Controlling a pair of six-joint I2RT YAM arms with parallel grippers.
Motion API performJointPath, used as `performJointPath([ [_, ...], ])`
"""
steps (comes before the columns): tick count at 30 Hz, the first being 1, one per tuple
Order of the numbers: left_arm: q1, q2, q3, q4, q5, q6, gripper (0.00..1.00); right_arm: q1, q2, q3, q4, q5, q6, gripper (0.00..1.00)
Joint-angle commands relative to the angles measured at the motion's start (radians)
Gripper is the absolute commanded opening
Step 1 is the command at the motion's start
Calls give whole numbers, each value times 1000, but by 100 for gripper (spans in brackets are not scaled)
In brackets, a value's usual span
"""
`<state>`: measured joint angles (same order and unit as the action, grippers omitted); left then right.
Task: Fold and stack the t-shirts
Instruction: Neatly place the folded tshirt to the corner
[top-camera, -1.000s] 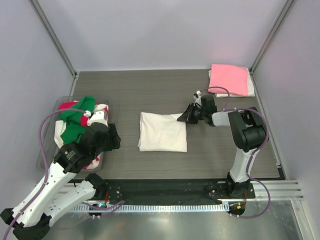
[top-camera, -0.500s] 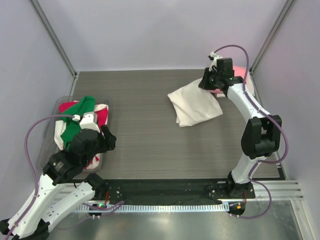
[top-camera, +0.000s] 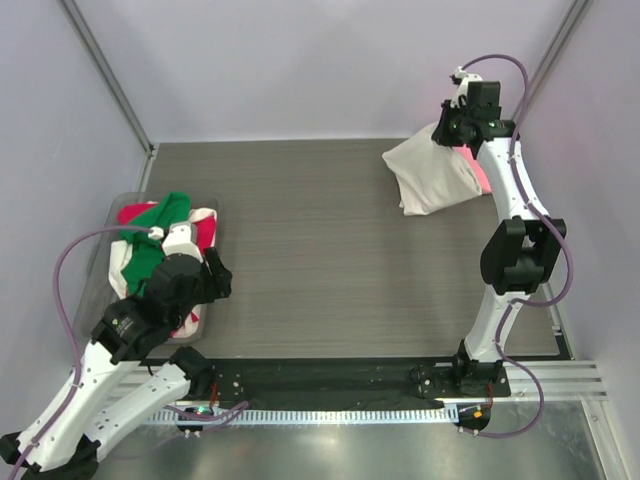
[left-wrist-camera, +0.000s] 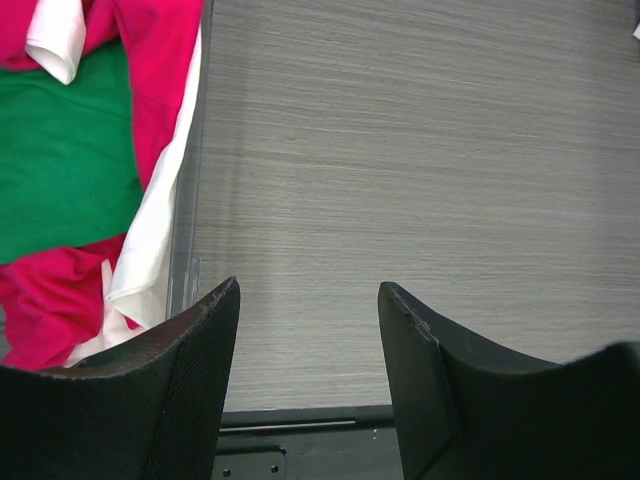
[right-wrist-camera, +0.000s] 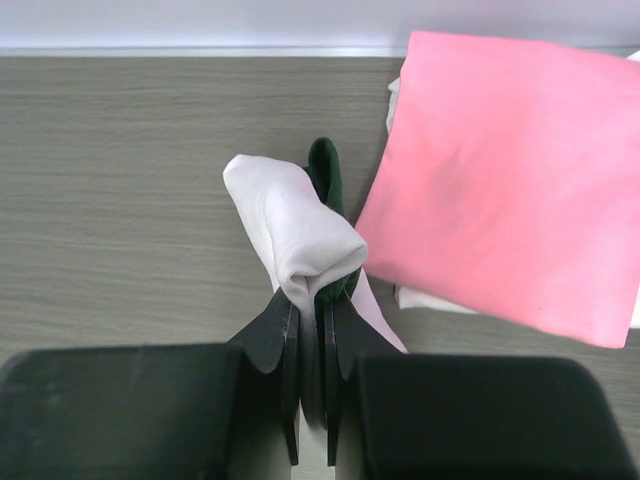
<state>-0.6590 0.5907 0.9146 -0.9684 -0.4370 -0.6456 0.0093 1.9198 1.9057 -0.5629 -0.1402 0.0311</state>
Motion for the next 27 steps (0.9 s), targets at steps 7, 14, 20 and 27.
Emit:
performJointPath([
  [7,13,27,10,20,-34,0,58,-29,44,220,-6,-47,21,1],
  [14,15,43,12,19,-32,0,58,-61,94,351,-38,-82,56,1],
  [20,15,44,10,22,-35,0,58,-78,136,414,-52,-107,58,1],
  [27,15,64,10,19,-34,-2,58,-109,206,504,-61,-131,76,1],
])
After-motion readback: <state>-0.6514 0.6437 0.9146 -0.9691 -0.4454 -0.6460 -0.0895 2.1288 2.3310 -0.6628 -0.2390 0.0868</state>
